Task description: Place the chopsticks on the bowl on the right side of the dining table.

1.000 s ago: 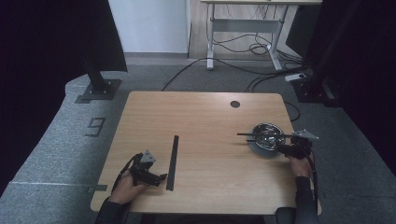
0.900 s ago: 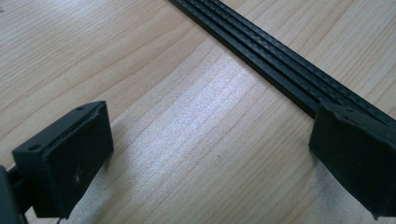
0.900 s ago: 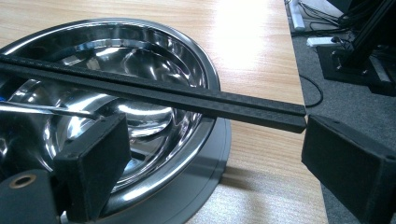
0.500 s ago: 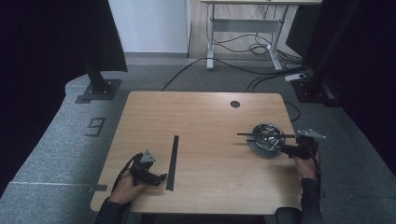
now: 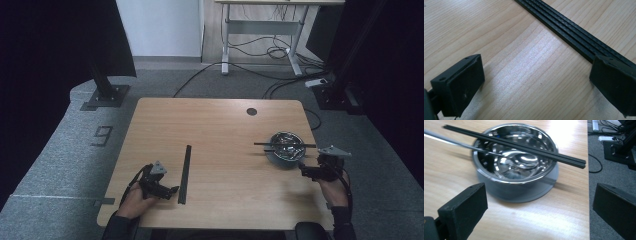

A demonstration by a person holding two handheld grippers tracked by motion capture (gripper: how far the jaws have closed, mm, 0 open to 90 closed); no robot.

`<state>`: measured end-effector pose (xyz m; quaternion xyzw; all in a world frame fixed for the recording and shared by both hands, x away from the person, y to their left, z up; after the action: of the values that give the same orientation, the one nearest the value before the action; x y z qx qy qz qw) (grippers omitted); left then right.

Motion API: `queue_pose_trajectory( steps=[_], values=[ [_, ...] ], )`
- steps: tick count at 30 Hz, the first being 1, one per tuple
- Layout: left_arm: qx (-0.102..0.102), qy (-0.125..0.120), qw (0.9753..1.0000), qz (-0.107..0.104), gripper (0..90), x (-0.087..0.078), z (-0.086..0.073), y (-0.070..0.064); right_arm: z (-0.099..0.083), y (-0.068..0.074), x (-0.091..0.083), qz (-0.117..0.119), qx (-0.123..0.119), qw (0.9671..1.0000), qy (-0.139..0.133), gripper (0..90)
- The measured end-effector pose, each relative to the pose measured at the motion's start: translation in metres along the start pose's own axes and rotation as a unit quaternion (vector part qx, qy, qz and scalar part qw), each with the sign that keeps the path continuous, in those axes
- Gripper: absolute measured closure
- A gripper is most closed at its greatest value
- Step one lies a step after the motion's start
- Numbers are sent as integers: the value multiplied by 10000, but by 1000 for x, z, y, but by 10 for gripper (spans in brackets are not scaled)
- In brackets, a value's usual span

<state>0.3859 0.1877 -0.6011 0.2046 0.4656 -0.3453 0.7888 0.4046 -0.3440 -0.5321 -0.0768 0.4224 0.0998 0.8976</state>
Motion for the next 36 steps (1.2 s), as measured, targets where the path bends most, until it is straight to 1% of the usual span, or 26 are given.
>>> queue_pose_trajectory(
  steps=[6,8,10,14,18,23,25,28,32,36],
  values=[
    [2,1,10000,1,0,0,0,0,0,30,-20,230,-321,9992,-8,0],
    [3,2,10000,1,0,0,0,0,0,37,-24,286,-385,9989,18,0],
    [5,3,10000,2,0,0,0,0,0,49,-27,395,-462,9981,53,0],
    [4,2,10000,3,0,0,0,0,4,71,-30,607,-657,9960,90,0],
    [0,1,10000,1,0,0,0,0,10,94,-27,798,-848,9931,124,0],
    [4,2,10000,3,0,0,0,0,16,119,-16,979,-1042,9895,199,0],
    [4,1,10000,3,0,0,0,0,18,129,-8,1009,-1131,9880,283,0],
    [2,1,10000,2,0,0,0,0,20,142,4,1097,-1243,9856,318,0],
    [3,2,10000,2,0,0,0,0,21,156,23,1204,-1287,9835,401,0],
    [3,1,10000,1,0,0,0,0,19,165,44,1277,-1305,9821,452,0]
  ],
)
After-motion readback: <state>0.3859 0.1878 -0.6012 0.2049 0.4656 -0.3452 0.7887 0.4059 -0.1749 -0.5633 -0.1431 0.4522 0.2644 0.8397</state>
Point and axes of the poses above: each handheld gripper's, and its own axes: x roughly forward along the jaws, z roughly out of its top, y roughly to its left, the point moved 7 cm from there along x, roughly forward along the jaws, and after that the axes turned 12 degrees about y, right-handed, at the moved point
